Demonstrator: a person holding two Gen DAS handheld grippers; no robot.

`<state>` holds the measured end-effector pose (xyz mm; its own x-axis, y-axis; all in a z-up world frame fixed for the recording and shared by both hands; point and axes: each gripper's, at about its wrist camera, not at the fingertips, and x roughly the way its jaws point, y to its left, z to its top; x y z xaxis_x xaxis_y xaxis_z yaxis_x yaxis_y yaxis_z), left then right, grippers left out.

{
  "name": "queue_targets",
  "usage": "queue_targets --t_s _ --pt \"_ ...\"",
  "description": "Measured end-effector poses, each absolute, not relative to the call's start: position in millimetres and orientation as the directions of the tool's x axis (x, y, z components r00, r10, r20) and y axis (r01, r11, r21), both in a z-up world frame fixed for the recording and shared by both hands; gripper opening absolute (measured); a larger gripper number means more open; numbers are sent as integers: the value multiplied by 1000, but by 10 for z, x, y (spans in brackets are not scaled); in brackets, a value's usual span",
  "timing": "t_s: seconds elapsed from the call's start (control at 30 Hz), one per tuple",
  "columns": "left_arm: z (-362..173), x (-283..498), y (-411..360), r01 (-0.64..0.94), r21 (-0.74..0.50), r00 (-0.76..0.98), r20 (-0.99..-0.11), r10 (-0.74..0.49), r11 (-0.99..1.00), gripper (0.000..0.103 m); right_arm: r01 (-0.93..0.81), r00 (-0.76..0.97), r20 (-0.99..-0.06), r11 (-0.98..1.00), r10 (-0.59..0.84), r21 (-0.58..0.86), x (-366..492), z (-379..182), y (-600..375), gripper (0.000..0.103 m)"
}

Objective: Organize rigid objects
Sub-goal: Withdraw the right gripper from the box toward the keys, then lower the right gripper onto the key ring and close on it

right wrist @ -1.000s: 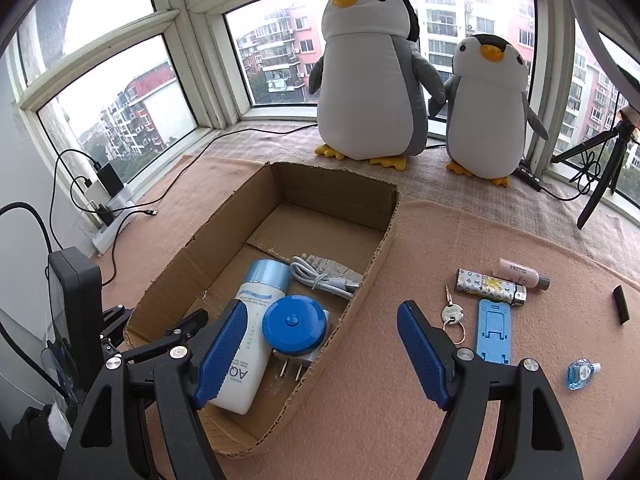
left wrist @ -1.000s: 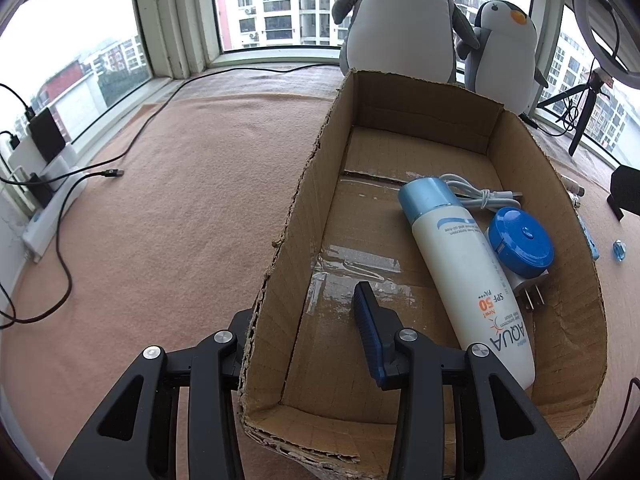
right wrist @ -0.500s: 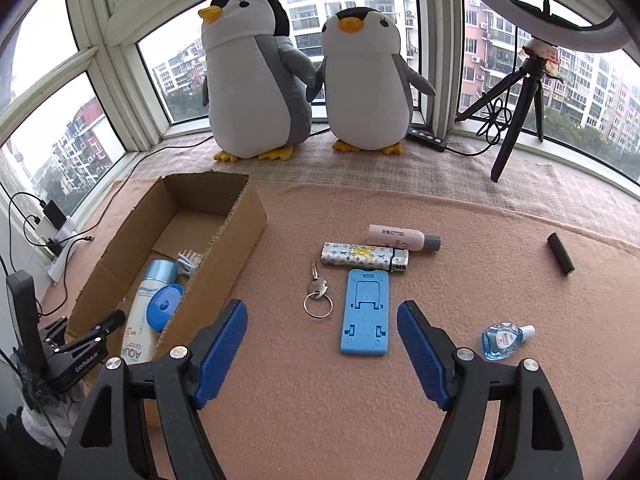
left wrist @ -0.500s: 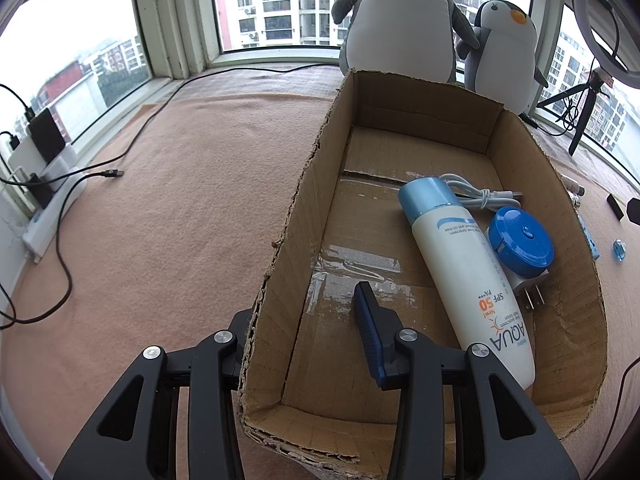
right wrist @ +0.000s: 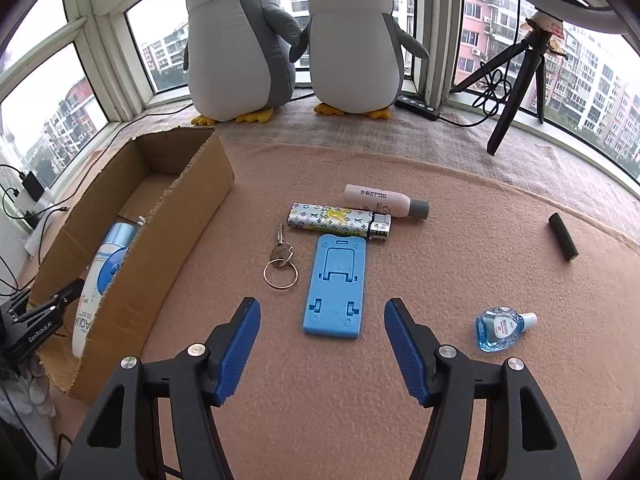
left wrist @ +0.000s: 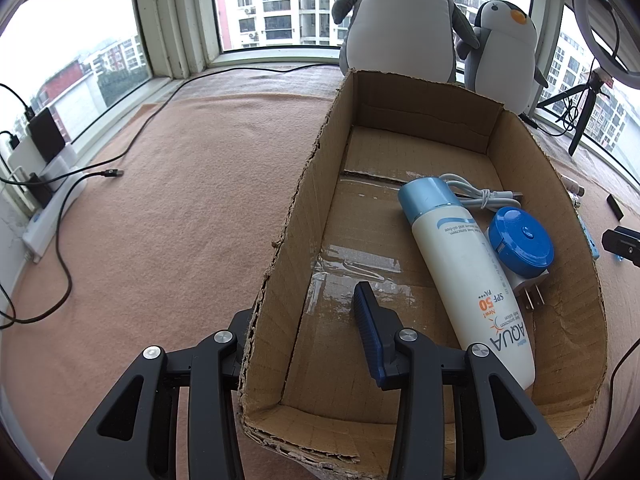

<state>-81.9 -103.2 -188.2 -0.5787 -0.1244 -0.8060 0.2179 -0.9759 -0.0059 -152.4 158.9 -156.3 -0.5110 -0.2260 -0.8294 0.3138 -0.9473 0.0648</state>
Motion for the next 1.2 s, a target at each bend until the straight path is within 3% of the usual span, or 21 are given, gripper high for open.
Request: queue_targets --t_s 0.33,0.57,1.2 --pt "-1898 -812 -1059 216 -17 -583 -804 -115 -976 39 466 -460 -850 -884 -255 13 -1652 -1692 1194 32" --pt "-1906 -801 -1088 224 -45 -589 -802 -98 -974 39 497 -428 -871 -868 -242 -3 -1779 -1775 1125 25" --pt "-1917 -793 -1109 218 -83 -597 -800 -65 -973 41 490 -412 -891 -870 -188 -44 -1878 -1861 1094 21"
